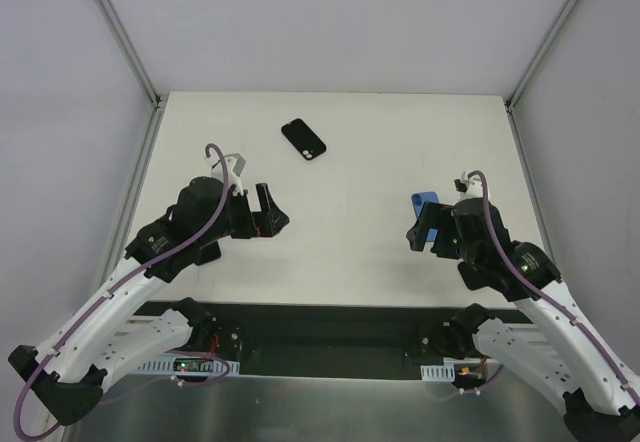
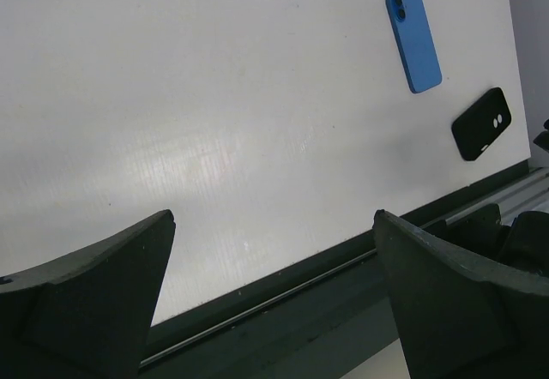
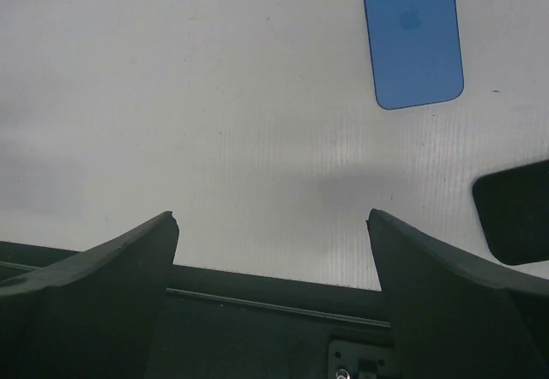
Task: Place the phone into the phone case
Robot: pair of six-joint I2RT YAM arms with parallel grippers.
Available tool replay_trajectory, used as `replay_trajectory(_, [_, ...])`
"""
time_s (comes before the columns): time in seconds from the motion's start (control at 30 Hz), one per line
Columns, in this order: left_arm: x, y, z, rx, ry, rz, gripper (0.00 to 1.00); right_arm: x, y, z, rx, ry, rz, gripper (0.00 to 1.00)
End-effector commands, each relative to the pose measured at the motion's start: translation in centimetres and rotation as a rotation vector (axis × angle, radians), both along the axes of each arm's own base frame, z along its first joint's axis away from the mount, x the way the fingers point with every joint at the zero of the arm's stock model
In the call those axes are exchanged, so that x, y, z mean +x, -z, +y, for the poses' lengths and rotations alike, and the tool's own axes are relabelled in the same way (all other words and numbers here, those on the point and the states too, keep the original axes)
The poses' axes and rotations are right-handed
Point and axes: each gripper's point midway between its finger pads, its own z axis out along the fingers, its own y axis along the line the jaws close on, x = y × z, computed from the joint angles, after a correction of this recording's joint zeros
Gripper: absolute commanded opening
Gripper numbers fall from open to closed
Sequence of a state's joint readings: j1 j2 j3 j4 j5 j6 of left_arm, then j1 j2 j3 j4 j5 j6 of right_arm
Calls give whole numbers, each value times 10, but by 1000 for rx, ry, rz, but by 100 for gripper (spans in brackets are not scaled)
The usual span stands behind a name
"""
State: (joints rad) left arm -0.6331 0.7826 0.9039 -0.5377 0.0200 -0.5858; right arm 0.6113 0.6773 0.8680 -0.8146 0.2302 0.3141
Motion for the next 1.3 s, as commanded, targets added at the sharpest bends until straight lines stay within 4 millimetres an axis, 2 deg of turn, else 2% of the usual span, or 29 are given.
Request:
replay_trajectory(0.0, [5, -3, 7, 12, -30, -40, 99, 6, -14, 3, 35, 16, -45, 95])
replay_trajectory(0.23, [18, 11, 19, 87, -122, -2, 99, 6, -12, 1, 29, 37, -33, 95])
replay_trajectory(0.27, [21, 17, 31, 134, -174, 24, 99, 7, -12, -1, 24, 42, -35, 95])
replay_trajectory(0.3, [27, 11, 37, 153, -215, 28, 99, 7, -11, -1, 21, 45, -33, 95])
replay_trajectory(0.37, [37, 25, 63, 270, -326, 109, 99, 7, -11, -3, 11, 50, -36, 95])
replay_trajectory(0.4, [38, 25, 89, 326, -408, 165, 99, 8, -10, -4, -2, 44, -39, 95])
replay_trajectory(0.43, [43, 34, 104, 401, -455, 219, 99, 8, -10, -5, -17, 39, -40, 95])
replay_trajectory(0.5, [47, 35, 146, 504, -588, 279, 99, 11, -12, -10, -68, 26, -53, 95])
replay_trajectory(0.6, [57, 49, 177, 552, -661, 380, 99, 15, -19, -12, -93, 11, -76, 95])
replay_trajectory(0.67, [63, 65, 190, 554, -682, 465, 99, 15, -22, -12, -92, 12, -87, 95])
replay_trajectory(0.7, [66, 70, 190, 525, -679, 500, 99, 16, -25, -12, -83, 14, -96, 95])
replay_trajectory(0.73, [69, 83, 201, 518, -699, 562, 99, 16, -26, -11, -75, 15, -103, 95])
replay_trajectory(0.8, [74, 91, 206, 501, -706, 611, 99, 13, -23, -7, -61, -9, -101, 95])
replay_trajectory(0.83, [77, 102, 206, 477, -683, 654, 98, 13, -21, -7, -59, -12, -97, 95])
replay_trajectory(1.0, [85, 125, 206, 474, -647, 730, 97, 7, -7, 1, -41, -56, -61, 95])
replay_trajectory(1.1, [81, 142, 204, 471, -632, 799, 97, 4, 0, 3, -38, -72, -38, 95])
replay_trajectory(1.27, [79, 161, 198, 423, -614, 831, 98, 8, 0, 1, -58, -64, -51, 95])
